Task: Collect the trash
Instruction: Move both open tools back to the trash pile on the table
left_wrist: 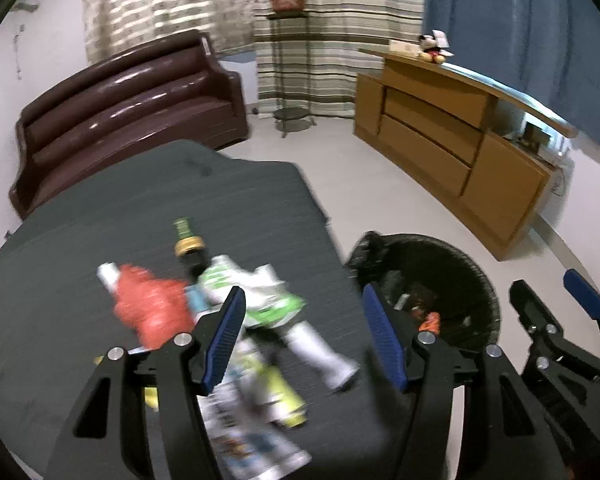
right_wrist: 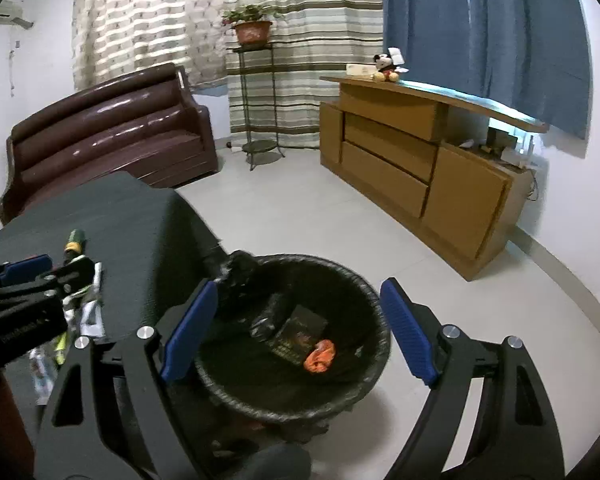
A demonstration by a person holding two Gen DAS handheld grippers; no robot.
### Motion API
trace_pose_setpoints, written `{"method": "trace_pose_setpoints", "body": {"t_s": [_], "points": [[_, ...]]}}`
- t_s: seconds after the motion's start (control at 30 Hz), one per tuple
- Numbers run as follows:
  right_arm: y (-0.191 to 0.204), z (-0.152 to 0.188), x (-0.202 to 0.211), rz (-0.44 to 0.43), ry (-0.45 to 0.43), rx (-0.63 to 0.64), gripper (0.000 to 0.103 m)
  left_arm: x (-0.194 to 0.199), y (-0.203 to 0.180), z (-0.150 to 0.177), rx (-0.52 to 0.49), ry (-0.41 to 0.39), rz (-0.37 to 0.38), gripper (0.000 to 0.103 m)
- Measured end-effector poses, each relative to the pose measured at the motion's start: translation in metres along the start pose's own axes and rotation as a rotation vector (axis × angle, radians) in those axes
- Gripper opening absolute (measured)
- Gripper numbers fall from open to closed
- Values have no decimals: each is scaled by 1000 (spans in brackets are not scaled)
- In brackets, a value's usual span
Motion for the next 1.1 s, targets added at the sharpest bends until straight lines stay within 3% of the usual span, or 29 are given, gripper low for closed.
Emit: {"method": "trace_pose_setpoints", "body": {"t_s": [0.3,0.67,0.93,1.1], "points": [[63,10,20,-84,-10,97,80,17,77,26,94,6,-96,60],[134,30,29,-181,30,227,68,23,152,56,181,19,-176,60],[173,50,38,-239,51,299,66,24,186,72,218,36,-213,60],[192,68,32,-264,99,348,55,23,201,80,240,51,-225,60]]}}
Point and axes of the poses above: each gripper's, at about its wrist camera, not at the fingertips, and x roughly against the way its jaws point, y to its left, z to its underside, the point moved 8 cm from there along -x, roughly the way its jaws point, and after that the axes turned 9 degrees about y, right-handed, at the moved point
